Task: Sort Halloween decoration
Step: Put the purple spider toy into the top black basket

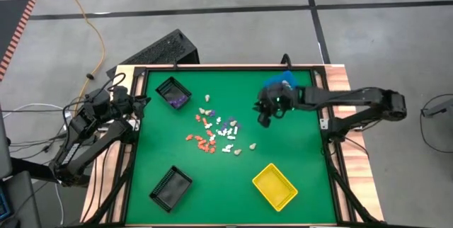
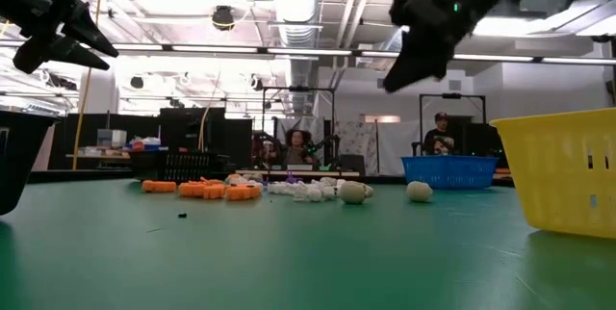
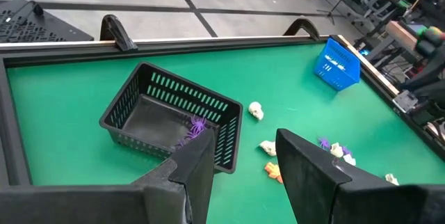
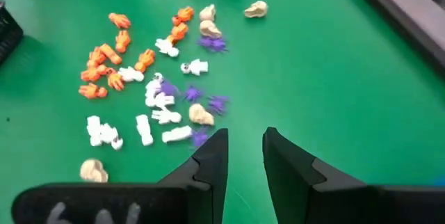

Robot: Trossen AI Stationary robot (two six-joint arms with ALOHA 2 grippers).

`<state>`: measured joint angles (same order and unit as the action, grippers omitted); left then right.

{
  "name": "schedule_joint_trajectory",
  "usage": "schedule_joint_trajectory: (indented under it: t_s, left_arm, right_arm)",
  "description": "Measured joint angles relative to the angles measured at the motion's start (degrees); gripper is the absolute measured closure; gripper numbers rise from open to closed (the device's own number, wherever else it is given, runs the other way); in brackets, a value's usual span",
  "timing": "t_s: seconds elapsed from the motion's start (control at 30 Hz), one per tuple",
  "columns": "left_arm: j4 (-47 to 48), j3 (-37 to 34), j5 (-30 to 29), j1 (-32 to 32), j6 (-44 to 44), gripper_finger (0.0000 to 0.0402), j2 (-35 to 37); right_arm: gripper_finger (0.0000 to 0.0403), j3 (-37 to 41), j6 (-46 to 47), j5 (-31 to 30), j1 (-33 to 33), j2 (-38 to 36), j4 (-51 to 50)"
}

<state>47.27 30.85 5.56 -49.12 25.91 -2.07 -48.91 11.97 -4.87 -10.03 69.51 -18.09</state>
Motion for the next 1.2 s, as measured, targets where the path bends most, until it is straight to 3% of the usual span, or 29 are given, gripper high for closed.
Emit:
schedule_joint_trajectory:
  t_s: [0.1,0.23,0.57,0.67,0.83,1.0,1.2]
  left_arm:
    - [0.00,0.00,0.02,0.00,0.02,0.0258,0.00]
    - [0.01,0.00,0.02,0.02,0.04,0.0258,0.00]
    - [0.03,0.00,0.07,0.00,0.73,0.0258,0.00]
    - [0.02,0.00,0.06,0.01,0.79,0.0258,0.00]
    - [0.02,0.00,0.06,0.01,1.14,0.0258,0.00]
    - [0.02,0.00,0.11,-0.01,1.36,0.0258,0.00]
    - [0.04,0.00,0.07,-0.01,1.35,0.0258,0.00]
  right_arm:
    - [0.0284,4.59,1.62,-0.02,2.10,3.02,9.58]
    - [0.0265,5.91,1.72,0.20,4.61,9.57,14.42]
    - [0.0150,4.85,0.15,0.08,7.92,22.96,21.72]
    - [0.0133,3.62,-2.20,-2.50,7.92,25.71,21.61]
    - [0.0131,0.52,-7.90,-5.19,7.62,30.06,21.74]
    - [0.0135,-2.03,-6.80,-4.18,6.92,33.43,21.34]
    - [0.0198,-2.55,-2.63,-3.85,6.94,34.16,19.01]
